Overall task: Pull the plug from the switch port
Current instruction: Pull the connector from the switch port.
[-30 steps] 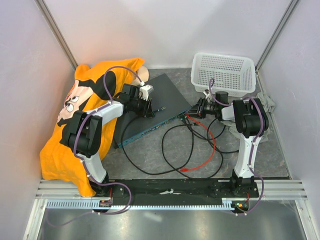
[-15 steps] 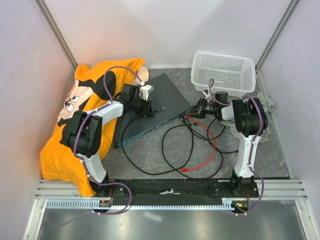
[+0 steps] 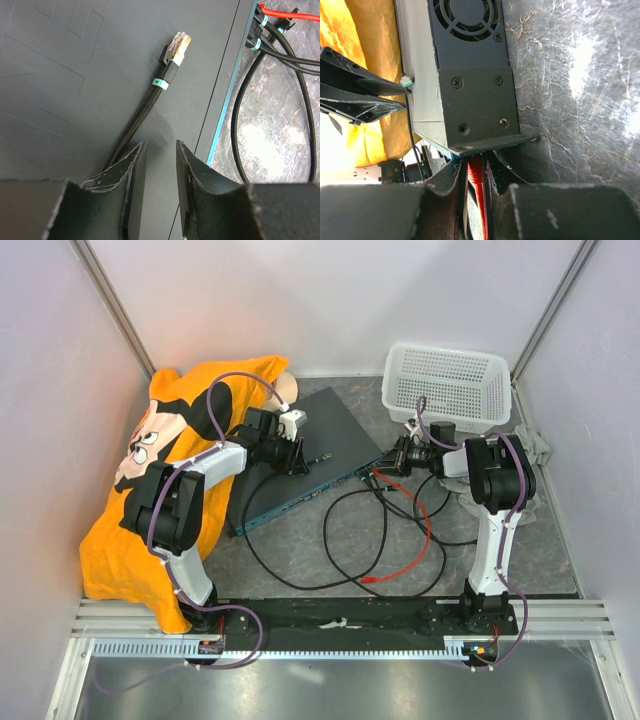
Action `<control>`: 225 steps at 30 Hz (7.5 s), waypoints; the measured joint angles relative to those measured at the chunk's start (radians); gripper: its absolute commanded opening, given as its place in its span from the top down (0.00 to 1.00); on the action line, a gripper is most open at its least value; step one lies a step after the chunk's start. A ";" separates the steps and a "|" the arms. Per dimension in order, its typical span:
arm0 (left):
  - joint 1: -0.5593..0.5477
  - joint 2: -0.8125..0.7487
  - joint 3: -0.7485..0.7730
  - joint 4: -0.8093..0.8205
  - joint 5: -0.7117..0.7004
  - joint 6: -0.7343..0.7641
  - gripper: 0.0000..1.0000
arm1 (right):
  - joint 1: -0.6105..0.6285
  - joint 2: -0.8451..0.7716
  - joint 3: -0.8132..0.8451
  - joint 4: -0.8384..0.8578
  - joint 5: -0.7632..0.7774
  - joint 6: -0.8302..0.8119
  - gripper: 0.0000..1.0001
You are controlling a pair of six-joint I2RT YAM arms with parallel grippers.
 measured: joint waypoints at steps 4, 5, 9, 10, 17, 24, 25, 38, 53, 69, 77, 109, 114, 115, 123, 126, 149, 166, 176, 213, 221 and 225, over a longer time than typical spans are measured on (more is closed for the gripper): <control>0.000 0.000 0.000 0.000 0.000 0.000 0.62 | -0.001 0.000 0.019 -0.046 -0.004 -0.031 0.99; 0.000 0.000 0.000 0.000 0.000 0.000 0.62 | -0.001 0.000 0.021 -0.053 -0.004 -0.036 1.00; 0.000 0.000 0.000 0.000 0.000 0.000 0.62 | -0.001 0.001 0.032 -0.079 -0.007 -0.055 0.99; 0.000 0.000 0.000 0.000 0.000 0.000 0.62 | -0.002 0.001 0.037 -0.088 -0.009 -0.061 1.00; 0.000 0.000 0.000 0.000 0.000 0.000 0.62 | -0.003 0.001 0.057 -0.142 -0.011 -0.104 0.99; 0.000 0.000 0.000 0.000 0.000 0.000 0.62 | -0.008 0.001 0.062 -0.158 -0.013 -0.126 1.00; 0.000 0.000 0.000 0.000 0.000 0.000 0.62 | -0.009 0.001 0.062 -0.160 -0.013 -0.129 1.00; 0.000 0.003 0.003 0.000 0.005 -0.001 0.62 | -0.009 -0.020 0.072 -0.225 0.000 -0.213 1.00; -0.008 0.043 0.042 0.005 0.031 -0.024 0.62 | -0.039 0.051 0.129 -0.316 -0.168 -0.307 0.99; -0.042 0.084 0.073 0.045 0.053 -0.037 0.62 | -0.073 0.179 0.418 -1.242 -0.344 -1.300 0.79; -0.046 0.085 0.076 0.045 0.052 -0.037 0.62 | -0.106 0.041 0.180 -1.133 -0.294 -1.075 0.45; -0.073 0.114 0.122 0.028 0.026 -0.029 0.62 | -0.043 -0.091 -0.097 -0.099 -0.086 -0.044 0.35; -0.073 0.116 0.125 0.027 0.027 -0.029 0.62 | -0.028 -0.092 -0.116 -0.023 -0.056 0.018 0.39; -0.073 0.117 0.126 0.028 0.027 -0.029 0.62 | -0.028 -0.092 -0.120 -0.012 -0.053 0.027 0.39; -0.074 0.132 0.142 0.031 0.031 -0.029 0.62 | -0.031 -0.045 -0.146 0.134 -0.075 0.142 0.48; -0.074 0.134 0.145 0.031 0.028 -0.029 0.62 | -0.031 -0.017 -0.158 0.233 -0.095 0.229 0.48; -0.074 0.139 0.148 0.041 0.028 -0.029 0.62 | -0.029 -0.018 -0.178 0.286 -0.085 0.246 0.50; -0.076 0.140 0.148 0.045 0.027 -0.028 0.62 | -0.028 -0.016 -0.214 0.371 -0.077 0.226 0.53; -0.079 0.142 0.152 0.045 0.026 -0.027 0.62 | -0.032 -0.040 -0.202 0.267 -0.077 0.167 0.55; -0.085 0.152 0.158 0.062 0.026 -0.026 0.62 | -0.051 0.013 -0.199 0.331 -0.127 0.324 0.63; -0.087 0.154 0.158 0.071 0.026 -0.026 0.62 | -0.049 0.006 -0.199 0.308 -0.102 0.325 0.81; -0.087 0.155 0.158 0.078 0.021 -0.026 0.62 | -0.042 -0.018 -0.199 0.249 -0.051 0.295 0.99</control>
